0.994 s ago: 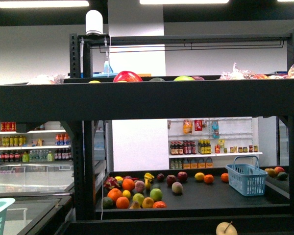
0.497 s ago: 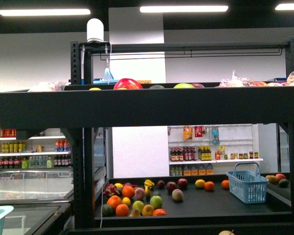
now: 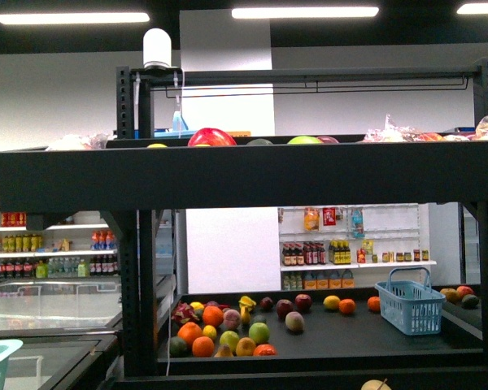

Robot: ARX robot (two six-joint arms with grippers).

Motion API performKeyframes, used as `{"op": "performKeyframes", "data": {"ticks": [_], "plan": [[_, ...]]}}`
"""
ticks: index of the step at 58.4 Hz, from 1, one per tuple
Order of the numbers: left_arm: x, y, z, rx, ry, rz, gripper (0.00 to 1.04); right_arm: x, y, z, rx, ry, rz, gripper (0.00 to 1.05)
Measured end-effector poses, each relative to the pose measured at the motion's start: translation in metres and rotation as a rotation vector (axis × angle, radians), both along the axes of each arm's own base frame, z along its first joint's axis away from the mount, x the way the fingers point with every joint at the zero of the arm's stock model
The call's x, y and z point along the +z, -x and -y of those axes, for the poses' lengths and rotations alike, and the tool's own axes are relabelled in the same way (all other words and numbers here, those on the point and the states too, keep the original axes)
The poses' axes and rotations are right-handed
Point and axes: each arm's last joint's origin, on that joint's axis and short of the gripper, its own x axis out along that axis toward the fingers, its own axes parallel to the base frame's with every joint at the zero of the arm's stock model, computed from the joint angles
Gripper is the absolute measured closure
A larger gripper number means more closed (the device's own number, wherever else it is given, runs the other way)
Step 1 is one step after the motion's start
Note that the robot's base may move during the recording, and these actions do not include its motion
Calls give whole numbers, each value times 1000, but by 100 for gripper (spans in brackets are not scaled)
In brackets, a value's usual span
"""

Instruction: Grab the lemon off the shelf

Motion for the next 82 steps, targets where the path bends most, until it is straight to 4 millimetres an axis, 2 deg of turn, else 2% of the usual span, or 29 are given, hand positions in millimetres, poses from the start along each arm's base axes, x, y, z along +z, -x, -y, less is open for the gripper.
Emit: {"op": "performKeyframes", "data": {"ticks": [9, 11, 21, 38, 82], "plan": [[0, 0, 0, 0, 1, 2, 102, 0, 0, 0, 0, 0, 0, 7], [0, 0, 0, 0, 0, 2, 97, 0, 0, 0, 0, 0, 0, 7], [0, 0, 0, 0, 0, 2, 62, 0, 0, 0, 1, 0, 0, 7], [0, 0, 0, 0, 0, 2, 8, 0, 0, 0, 0, 0, 0, 7], [0, 0, 0, 0, -2, 2, 8, 0, 0, 0, 0, 0, 0, 7]]}}
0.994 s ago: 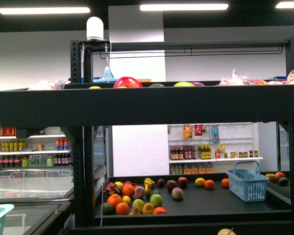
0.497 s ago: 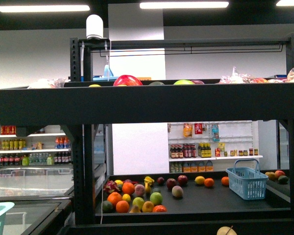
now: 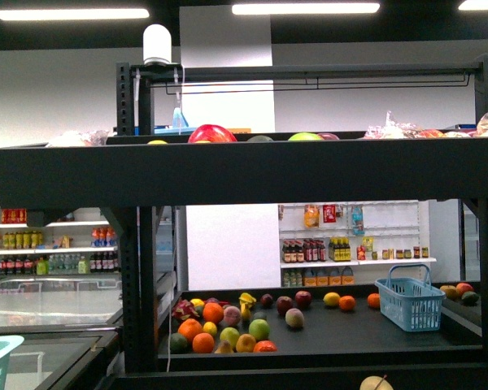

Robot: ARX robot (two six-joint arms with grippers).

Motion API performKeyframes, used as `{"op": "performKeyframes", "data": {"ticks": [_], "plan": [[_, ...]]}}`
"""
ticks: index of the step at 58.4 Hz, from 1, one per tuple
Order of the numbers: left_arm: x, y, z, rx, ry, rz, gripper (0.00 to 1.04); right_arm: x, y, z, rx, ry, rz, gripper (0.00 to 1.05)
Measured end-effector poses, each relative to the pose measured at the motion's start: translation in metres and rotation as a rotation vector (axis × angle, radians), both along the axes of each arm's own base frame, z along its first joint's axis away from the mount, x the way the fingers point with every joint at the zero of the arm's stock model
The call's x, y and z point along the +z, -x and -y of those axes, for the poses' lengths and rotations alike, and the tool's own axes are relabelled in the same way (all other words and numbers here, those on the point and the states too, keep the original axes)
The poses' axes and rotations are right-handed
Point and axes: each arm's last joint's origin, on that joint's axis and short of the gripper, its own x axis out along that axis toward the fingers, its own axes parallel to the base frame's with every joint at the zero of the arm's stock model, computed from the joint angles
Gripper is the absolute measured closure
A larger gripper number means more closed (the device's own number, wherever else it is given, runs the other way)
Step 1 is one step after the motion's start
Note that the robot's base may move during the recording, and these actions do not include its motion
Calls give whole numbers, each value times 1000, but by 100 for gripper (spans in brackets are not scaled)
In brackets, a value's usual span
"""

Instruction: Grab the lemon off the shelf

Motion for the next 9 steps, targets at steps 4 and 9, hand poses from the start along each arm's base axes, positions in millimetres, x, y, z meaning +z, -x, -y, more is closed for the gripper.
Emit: {"op": "performKeyframes", "data": {"ticks": [4, 9], "plan": [[0, 0, 0, 0, 0, 0, 8, 0, 0, 0, 0, 0, 0, 7], [0, 0, 0, 0, 0, 0, 8, 0, 0, 0, 0, 0, 0, 7]]}}
